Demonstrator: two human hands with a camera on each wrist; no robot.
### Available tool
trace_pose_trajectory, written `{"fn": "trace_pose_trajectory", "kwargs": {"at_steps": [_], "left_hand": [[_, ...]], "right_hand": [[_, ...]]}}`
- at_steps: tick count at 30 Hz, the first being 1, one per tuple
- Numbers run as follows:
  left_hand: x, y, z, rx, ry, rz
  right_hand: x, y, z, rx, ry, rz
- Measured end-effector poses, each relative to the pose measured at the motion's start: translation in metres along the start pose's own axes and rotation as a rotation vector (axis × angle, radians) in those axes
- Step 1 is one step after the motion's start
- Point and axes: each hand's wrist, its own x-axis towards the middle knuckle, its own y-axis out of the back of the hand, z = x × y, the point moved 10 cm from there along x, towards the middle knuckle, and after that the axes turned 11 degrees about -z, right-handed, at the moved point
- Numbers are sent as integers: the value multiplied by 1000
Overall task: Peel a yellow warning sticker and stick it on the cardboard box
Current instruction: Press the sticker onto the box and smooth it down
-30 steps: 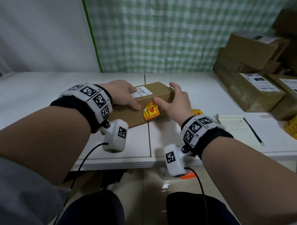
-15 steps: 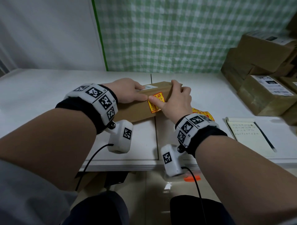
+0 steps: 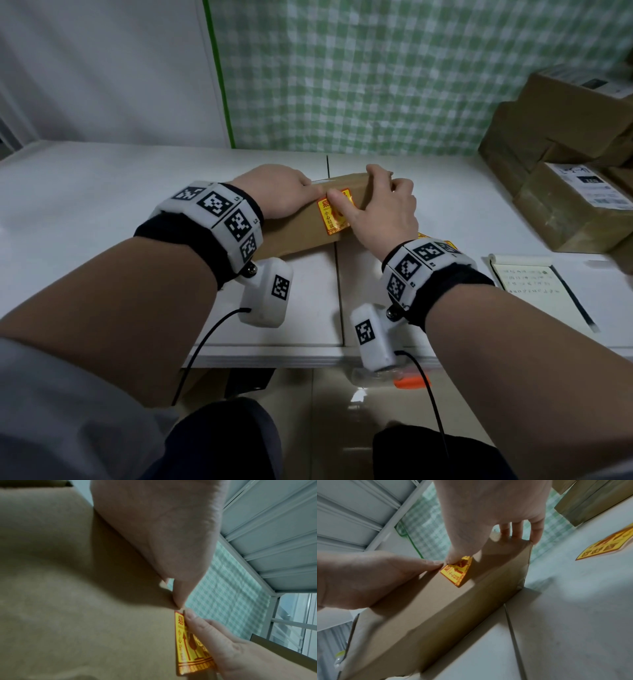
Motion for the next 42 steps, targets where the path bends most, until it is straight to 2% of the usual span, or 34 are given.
{"fn": "trace_pose_trajectory", "kwargs": {"at_steps": [3, 9, 11, 17, 19, 21, 27, 34, 39, 42], "left_hand": [[3, 3, -7, -19, 11, 7], [5, 4, -15, 27, 31, 3], [3, 2, -14, 35, 26, 1], [1, 1, -13, 44, 2, 23], [2, 1, -12, 49, -20, 25], [5, 3, -13, 48, -49, 27], [15, 10, -18, 33, -70, 3], [25, 16, -27, 27, -27, 1], [27, 16, -30, 12, -15, 10], [27, 15, -26, 48, -29, 23]], "right_hand": [[7, 3, -1, -1, 20, -14], [10, 6, 6, -28, 91, -155], [7, 10, 7, -66, 99, -161], [-13, 29, -37, -223, 261, 135], [-16, 23, -54, -294, 322, 178], [-14, 8, -62, -373, 351, 157], [10, -21, -53, -448, 332, 83], [40, -5, -24, -375, 210, 84], [41, 3, -32, -268, 181, 154], [40, -4, -46, -238, 187, 147]]}}
